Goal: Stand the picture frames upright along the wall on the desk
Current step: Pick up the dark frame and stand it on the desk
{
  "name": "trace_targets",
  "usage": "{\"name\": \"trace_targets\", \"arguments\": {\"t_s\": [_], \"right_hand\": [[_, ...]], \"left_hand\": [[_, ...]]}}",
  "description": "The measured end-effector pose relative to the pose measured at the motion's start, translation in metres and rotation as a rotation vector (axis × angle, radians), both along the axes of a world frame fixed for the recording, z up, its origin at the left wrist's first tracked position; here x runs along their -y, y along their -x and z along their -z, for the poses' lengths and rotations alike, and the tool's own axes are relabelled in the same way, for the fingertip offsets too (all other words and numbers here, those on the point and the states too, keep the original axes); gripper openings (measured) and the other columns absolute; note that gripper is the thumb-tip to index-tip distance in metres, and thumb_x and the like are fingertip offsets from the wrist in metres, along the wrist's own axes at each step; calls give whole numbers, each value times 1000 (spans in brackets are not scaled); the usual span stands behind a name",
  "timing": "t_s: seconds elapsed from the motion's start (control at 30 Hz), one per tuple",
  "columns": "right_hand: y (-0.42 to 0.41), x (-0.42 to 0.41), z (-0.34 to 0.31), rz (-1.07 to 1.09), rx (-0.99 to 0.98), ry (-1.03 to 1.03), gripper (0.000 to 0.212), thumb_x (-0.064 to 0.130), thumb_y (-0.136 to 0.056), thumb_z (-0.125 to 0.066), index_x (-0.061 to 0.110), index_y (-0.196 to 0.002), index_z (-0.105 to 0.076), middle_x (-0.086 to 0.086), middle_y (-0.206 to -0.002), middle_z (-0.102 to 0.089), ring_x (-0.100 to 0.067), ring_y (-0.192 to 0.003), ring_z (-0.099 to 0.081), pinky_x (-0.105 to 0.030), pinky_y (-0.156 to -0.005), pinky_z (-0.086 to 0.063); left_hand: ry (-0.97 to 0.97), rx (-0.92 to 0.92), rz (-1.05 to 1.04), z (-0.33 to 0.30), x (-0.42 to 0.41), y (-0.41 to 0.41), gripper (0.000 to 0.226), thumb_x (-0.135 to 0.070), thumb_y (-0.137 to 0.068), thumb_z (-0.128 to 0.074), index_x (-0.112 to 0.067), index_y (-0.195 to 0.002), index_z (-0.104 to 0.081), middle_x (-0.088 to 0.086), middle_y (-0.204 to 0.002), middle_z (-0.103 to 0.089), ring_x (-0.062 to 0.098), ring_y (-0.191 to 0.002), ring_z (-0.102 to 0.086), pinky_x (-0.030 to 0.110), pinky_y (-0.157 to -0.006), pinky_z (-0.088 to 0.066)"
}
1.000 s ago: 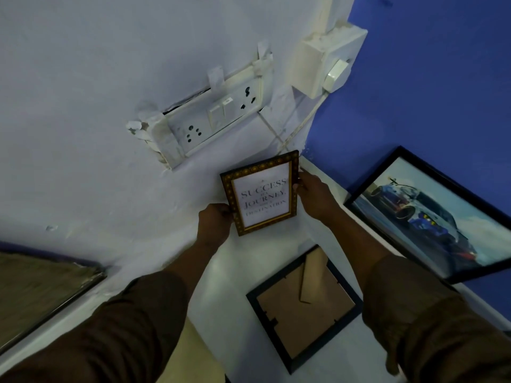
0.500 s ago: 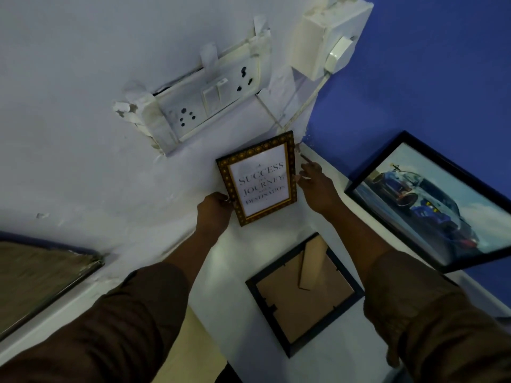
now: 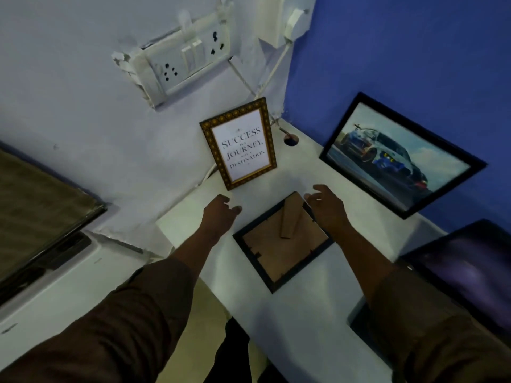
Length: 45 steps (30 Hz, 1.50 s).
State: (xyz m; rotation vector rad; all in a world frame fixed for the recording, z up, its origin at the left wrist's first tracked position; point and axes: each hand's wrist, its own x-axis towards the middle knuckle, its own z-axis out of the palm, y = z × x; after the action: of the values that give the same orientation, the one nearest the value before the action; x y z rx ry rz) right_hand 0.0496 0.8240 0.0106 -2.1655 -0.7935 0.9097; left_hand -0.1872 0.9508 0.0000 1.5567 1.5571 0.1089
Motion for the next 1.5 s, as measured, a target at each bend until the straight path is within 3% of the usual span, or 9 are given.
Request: {"name": "trace_targets", "arguments": {"t_s": [0.07,0.3,0.6,0.73,0.93,1.07,1.17,1.33,1.5], "right_hand": [[11,30,2,44,-2,32,52,33,-101,-56,11,-147,-45,-16,-140,-58,-26,-125,-57,-32,-103,-48],[46,101,35,232,-59,219,52,26,-97,-58,4,-141,-43,-16,-128,-61,-33,-111,-61,-39,-92,-52],[86,92,73,655,-458,157,32,29,-88,-64,5,-109,-63,-16,-107,-69,-22,-89,-65,-42,-86,-60],[91,90,73,755,-490,123,17,22,-89,-65,8,-80,-64,-17,-91,-68,-27,-79,-61,-42,-75,-55],[87,86,70,787,-545,74,19,11,-91,-69,0,-106,-66,-23,-103,-69,-31,-79,-66,-44,-72,-61],[86,90,55,755,-303,27,52,10,-93,-64,29,-135,-41,-15,-102,-65,-28,-81,-67,-35,-62,-59],[81,95,34,675,-181,-29,29,18,-97,-60,29,-123,-59,-7,-91,-69,-20,-72,-64,-25,-55,-51],[64,119,8,584,-174,-128,26,36,-98,-56,31,-110,-78,5,-107,-73,-10,-90,-65,-27,-76,-55],[59,154,-18,537,-260,-254,27,22,-98,-53,23,-103,-80,-7,-101,-79,-27,-90,-77,-44,-93,-59]], "left_hand": [[30,-29,79,0,17,-2,58,-37,-92,-71,-9,-139,-53,14,-138,-63,27,-125,-59,23,-90,-40],[34,-116,221,16,48,-3,67,-36,-93,-70,-2,-145,-46,21,-146,-54,34,-134,-53,36,-108,-42],[53,-117,333,36,39,-2,29,-33,-89,-62,-7,-102,-60,17,-110,-67,34,-105,-64,41,-91,-54],[103,-79,352,41,35,4,33,-27,-94,-63,-1,-113,-59,13,-107,-63,29,-102,-63,31,-78,-49],[171,-3,443,45,34,14,12,-6,-89,-58,-7,-98,-64,8,-95,-65,27,-95,-65,21,-61,-42],[201,210,504,30,32,12,49,-10,-93,-61,-31,-137,-53,8,-99,-72,22,-93,-69,25,-74,-54],[163,288,490,16,28,5,43,-13,-93,-63,-33,-131,-63,13,-97,-74,26,-93,-71,36,-86,-58],[199,461,360,-21,30,-8,24,-7,-96,-58,-2,-112,-76,24,-109,-72,31,-84,-72,46,-86,-62],[247,573,231,-61,51,-17,36,-24,-87,-63,5,-101,-77,26,-82,-70,33,-70,-67,41,-71,-61]]}}
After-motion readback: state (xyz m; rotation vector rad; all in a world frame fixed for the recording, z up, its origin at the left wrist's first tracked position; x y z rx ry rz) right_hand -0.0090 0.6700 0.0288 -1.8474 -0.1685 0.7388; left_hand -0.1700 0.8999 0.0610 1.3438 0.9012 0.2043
